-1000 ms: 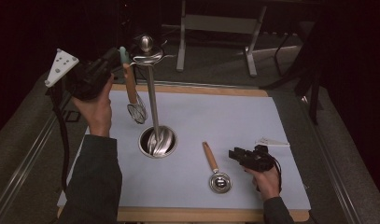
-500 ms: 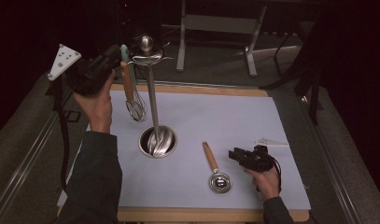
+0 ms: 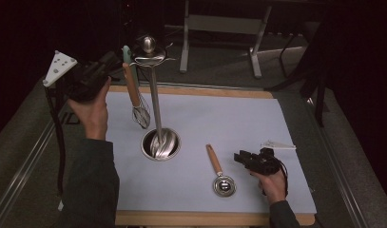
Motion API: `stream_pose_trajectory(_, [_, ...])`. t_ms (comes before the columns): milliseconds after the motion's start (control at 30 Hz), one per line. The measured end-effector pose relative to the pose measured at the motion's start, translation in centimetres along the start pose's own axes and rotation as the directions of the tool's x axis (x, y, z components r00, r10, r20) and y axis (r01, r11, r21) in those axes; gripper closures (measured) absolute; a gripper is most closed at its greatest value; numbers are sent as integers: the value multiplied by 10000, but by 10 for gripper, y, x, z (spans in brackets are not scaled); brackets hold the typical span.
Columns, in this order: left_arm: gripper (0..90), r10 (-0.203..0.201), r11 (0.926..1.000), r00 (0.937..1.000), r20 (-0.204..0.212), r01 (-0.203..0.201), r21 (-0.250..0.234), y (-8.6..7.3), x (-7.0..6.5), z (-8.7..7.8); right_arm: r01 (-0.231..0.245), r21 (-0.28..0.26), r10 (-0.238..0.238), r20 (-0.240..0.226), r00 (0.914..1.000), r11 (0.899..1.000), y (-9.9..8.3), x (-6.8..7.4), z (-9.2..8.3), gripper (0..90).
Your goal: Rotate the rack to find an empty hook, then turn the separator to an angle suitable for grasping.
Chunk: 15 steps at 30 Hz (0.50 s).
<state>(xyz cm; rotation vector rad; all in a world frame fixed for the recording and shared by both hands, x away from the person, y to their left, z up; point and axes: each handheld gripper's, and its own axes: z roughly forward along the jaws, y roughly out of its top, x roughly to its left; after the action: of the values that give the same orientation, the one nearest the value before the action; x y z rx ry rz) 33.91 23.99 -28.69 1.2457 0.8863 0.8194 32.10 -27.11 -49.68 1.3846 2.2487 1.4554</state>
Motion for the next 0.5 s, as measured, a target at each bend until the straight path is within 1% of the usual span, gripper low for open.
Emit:
stream_pose_trajectory(133, [879,162,9998,9999,15,-162,117,-2,-1,-6,73,52,-74,82,9999,10000,0,1,0,598])
stream_pose_trajectory(333, [861,272,9991,9996,-8,-271,337,-8,-1,-14,296,156,-300,290,9991,9994,1,3,-1,595])
stream_pose_trajectory(500, [846,523,9952,9986,-2,-521,824,-21,-1,-20,349,324,-364,485,9982,9989,0,2,1,593])
